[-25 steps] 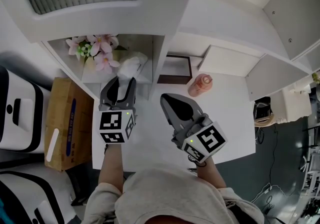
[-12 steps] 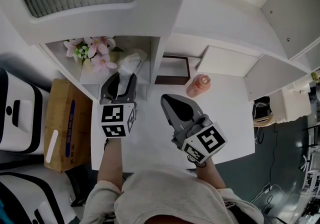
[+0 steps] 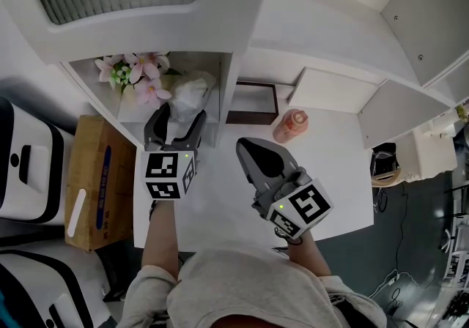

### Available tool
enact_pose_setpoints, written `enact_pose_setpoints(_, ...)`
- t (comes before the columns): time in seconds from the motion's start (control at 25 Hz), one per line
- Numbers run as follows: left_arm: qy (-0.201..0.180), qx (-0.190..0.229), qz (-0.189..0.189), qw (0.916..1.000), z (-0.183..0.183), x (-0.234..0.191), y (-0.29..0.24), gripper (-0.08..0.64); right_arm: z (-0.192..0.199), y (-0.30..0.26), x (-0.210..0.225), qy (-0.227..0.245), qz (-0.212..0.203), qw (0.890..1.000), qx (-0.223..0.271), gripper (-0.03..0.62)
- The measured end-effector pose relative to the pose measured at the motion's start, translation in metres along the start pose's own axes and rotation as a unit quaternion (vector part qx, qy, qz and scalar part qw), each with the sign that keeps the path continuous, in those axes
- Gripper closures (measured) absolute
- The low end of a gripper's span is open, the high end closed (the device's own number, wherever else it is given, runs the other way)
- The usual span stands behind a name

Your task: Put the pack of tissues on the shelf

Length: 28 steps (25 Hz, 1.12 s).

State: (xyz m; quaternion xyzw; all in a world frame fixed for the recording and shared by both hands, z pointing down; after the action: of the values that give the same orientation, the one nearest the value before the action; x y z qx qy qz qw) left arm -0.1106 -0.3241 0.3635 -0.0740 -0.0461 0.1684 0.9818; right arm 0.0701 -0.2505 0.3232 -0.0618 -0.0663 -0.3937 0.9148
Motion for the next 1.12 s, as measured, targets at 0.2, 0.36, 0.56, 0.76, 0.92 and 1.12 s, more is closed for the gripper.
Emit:
enact_pose_setpoints(0.2, -0.007, 0.001, -0.01, 0.9999, 0.001, -0.001, 0.008, 0.23, -0.002, 0.002, -0.003, 0.002, -0.004, 1.0, 0.002, 0.592)
enact_pose_setpoints(0.36, -0.005, 0.006, -0.025, 0.9997, 0.002, -0.008, 0.016, 0.228, -0.002, 0.002, -0.008, 0.004, -0.007, 1.0, 0.001, 0.592)
enact_pose_setpoints(0.56, 0.0, 0.014, -0.032, 0.9994, 0.001, -0.012, 0.033, 0.272, -0.002, 0.002, -0.014, 0.006, -0.013, 1.0, 0.004, 0.592)
enact_pose_setpoints(0.76, 0.003, 0.019, -0.04, 0.999, -0.003, -0.011, 0.052, 0.384, -0.003, 0.002, -0.025, 0.01, -0.024, 1.0, 0.005, 0.592)
enact_pose_setpoints(0.92, -0.001, 0.022, -0.039, 0.999, -0.005, -0.008, 0.065, 0.462, -0.004, 0.002, -0.034, 0.013, -0.032, 0.999, 0.006, 0.592)
enact_pose_setpoints(1.12, 0.0, 0.034, -0.03, 0.999, -0.009, -0.004, 0.084, 0.558, -0.003, 0.004, -0.046, 0.017, -0.04, 0.999, 0.007, 0.592)
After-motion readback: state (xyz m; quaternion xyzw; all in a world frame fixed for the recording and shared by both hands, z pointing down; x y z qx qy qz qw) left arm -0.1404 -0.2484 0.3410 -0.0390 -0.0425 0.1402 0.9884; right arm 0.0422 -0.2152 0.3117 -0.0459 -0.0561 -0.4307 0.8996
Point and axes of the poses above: the fingertips, and each gripper's own axes: y backward along the fingers, x to its right, z out of its underside, the point moved 7 cm from there along y, backward along the fingers, and after that the axes turned 4 degrees about -y, right-handed, at the moved point
